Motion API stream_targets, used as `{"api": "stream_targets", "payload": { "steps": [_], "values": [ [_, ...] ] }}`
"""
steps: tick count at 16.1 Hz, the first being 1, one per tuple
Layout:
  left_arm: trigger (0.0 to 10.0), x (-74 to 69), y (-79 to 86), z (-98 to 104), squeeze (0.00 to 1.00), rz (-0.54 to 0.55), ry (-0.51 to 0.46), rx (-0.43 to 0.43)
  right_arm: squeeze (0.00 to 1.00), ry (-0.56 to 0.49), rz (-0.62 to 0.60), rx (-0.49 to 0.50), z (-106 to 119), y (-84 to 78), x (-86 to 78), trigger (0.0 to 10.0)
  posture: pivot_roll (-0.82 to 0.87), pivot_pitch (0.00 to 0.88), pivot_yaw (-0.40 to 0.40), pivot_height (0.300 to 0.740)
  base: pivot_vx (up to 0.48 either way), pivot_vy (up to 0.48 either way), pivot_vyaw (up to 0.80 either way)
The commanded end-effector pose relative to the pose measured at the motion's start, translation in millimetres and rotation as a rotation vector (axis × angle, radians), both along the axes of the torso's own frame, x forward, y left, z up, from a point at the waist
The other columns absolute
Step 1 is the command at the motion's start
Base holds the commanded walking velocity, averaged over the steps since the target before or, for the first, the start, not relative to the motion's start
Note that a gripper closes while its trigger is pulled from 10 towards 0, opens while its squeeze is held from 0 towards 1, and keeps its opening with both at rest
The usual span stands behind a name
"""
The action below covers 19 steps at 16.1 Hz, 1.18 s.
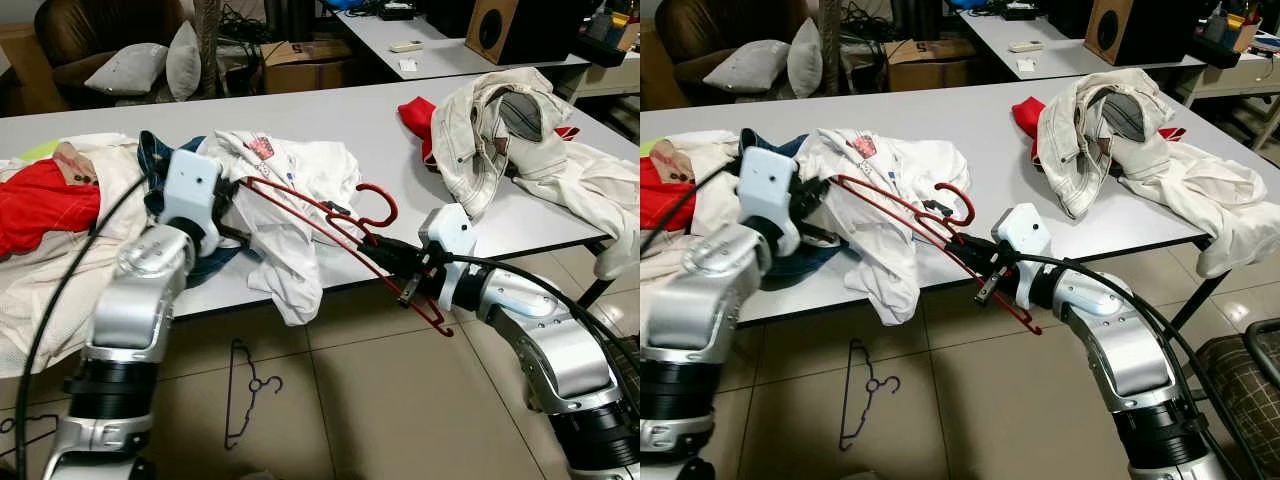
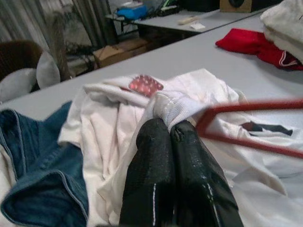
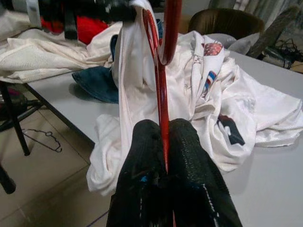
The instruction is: Hang hanger
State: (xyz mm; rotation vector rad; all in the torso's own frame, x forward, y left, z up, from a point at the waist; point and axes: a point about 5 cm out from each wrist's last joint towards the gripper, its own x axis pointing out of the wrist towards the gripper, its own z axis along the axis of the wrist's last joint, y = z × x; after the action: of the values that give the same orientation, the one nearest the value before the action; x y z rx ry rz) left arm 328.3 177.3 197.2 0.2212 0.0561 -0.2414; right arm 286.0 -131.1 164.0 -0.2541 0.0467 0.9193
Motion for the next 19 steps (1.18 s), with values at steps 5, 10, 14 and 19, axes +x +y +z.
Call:
{"api": "stream_targets", "payload": {
  "steps": [5,10,14,19],
  "values": [
    [0.0,-8.7,-15.4,20,0.00,-0.133,-0.032,0.073,0.00,0.068,-0.022,-0.047,-12,6.5,2.4,10.0,-0.03,0.000,0.019,0.740,0.000,0.000,0.00],
    [0.0,-18.2,-25.2,11,0.00,-0.185,0.029,0.093,0.00,0.029,-0.089,0.067,-1,21.1,9.2,10.0,-0.03,0.000,0.020,0.740,0.000,0.000,0.00],
    [0.0,-30.9,-45.7,7,0.00,-0.338,0.078,0.074,0.00,0.026,-0.117,0.088,0,22.0,12.7,10.0,-0.03,0.000,0.021,0.740,0.000,0.000,0.00],
    [10.0,-30.6,-42.8,8,0.62,-0.320,0.090,0.054,0.00,0.017,-0.126,0.097,2,21.3,14.7,10.0,-0.03,0.000,0.020,0.740,0.000,0.000,0.00]
  ]
}}
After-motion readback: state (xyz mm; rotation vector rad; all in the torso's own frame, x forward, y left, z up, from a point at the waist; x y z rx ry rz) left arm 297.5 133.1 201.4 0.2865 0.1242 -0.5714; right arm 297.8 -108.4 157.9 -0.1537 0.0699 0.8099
